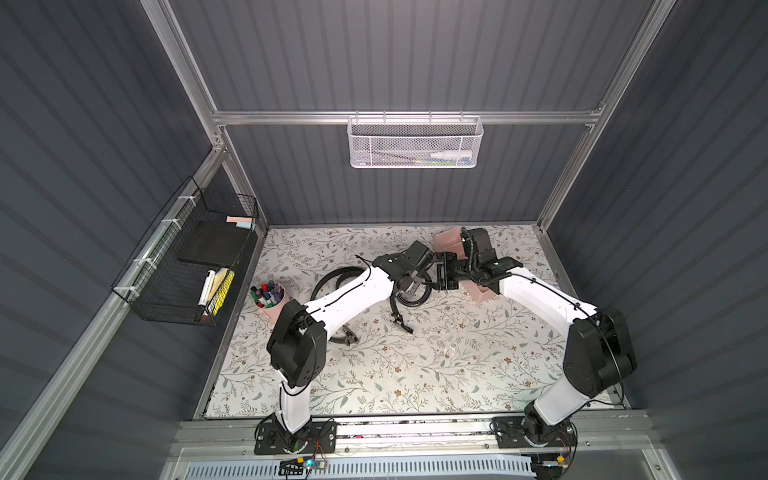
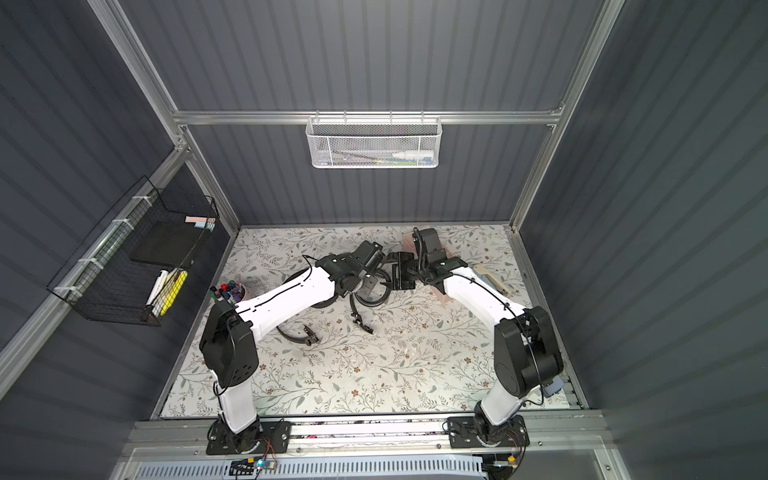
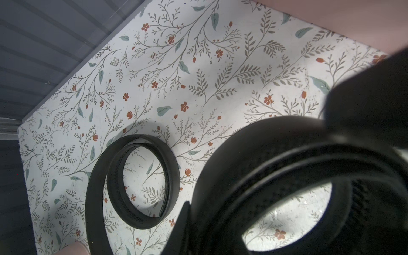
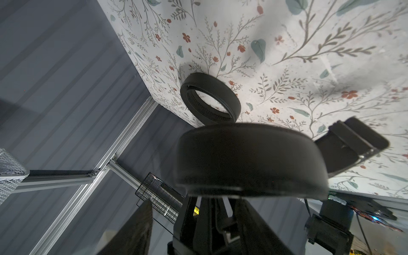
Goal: Place the belts into the storage roll
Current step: Pick up the belt from the center of the board.
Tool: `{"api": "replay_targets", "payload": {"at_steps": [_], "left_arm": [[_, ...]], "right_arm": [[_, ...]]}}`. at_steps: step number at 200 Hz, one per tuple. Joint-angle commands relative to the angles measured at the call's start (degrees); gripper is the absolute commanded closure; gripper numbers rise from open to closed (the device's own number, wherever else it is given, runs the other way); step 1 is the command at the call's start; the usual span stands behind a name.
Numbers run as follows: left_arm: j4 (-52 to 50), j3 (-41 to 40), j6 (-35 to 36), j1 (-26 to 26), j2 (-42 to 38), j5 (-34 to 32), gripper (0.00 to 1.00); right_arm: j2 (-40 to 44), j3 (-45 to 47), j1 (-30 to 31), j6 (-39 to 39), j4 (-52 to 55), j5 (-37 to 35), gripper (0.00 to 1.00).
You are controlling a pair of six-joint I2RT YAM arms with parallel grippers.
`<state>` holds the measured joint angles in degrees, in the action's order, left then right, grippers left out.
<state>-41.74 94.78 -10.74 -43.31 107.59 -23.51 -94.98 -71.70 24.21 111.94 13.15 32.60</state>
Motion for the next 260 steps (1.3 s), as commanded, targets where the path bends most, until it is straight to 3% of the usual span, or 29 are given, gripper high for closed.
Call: {"api": "replay_targets", "payload": {"at_steps": [1, 176, 210, 260], "left_arm": [[2.64, -0.39, -1.48, -0.43, -3.56, 0.87, 0.98], [3.69, -1.55, -0.11, -4.62, -5.77, -0.85, 0.98], [3.95, -1.92, 0.2, -5.2, -6.41, -0.95, 0.98], [4.03, -2.07, 0.72, -6.02, -7.04, -1.33, 0.98]], "right_arm": [[-1.84, -1.34, 0.04, 6.06, -0.72, -1.08, 0.37], [-5.06, -8.04, 0.13, 0.36, 6.27, -7.94, 0.46], [-5.67, -9.51, 0.09, -1.16, 7.79, -8.86, 0.54], [-5.79, -9.33, 0.2, -2.6, 8.08, -10.64, 0.81]]}}
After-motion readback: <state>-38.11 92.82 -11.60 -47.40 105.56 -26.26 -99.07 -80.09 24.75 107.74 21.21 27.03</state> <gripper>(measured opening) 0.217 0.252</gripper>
